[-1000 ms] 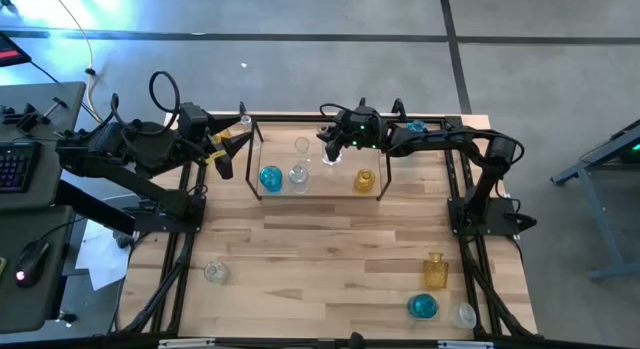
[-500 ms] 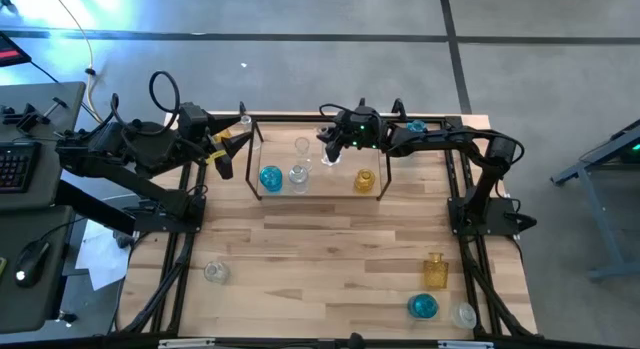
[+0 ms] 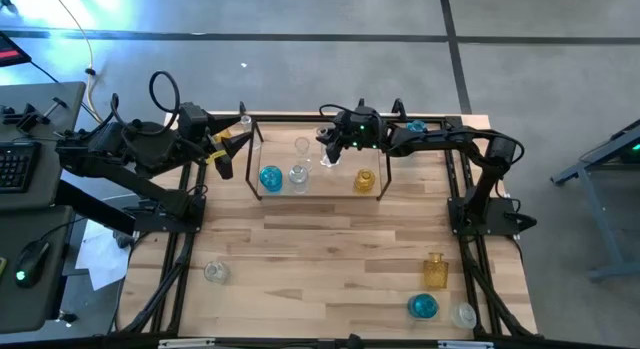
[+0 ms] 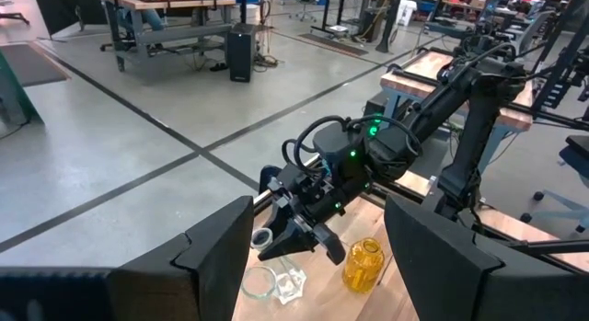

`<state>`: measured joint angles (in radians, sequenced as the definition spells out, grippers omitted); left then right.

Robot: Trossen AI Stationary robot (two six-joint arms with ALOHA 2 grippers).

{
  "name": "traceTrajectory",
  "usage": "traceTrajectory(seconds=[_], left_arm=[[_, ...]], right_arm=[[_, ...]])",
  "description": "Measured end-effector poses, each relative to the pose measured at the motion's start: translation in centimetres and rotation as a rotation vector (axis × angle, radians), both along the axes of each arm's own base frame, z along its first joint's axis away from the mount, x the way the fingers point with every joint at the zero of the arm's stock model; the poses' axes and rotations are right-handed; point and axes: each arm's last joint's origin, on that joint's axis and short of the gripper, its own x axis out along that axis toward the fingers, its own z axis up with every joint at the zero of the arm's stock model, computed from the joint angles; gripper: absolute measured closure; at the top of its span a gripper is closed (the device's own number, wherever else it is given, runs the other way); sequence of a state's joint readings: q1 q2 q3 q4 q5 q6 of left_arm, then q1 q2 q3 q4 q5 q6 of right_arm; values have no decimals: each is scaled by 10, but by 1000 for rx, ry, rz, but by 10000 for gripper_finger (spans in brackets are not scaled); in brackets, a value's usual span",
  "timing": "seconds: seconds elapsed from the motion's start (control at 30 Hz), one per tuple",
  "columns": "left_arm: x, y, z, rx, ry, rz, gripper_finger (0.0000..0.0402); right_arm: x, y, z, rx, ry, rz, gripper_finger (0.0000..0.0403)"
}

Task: Sort vases onto shelf
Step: Put the transparent vase on the shelf aligned with the other transparent vases

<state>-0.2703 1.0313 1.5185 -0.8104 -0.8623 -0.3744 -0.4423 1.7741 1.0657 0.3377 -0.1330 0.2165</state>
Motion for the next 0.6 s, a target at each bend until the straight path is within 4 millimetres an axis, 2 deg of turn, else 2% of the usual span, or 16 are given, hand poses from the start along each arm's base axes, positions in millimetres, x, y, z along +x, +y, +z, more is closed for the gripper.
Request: traceTrajectory(seconds=[0.6], left_arm=[[0,0,0,-5,2,-14,165]], right_arm=[[0,1,-2,8,17,30,289]])
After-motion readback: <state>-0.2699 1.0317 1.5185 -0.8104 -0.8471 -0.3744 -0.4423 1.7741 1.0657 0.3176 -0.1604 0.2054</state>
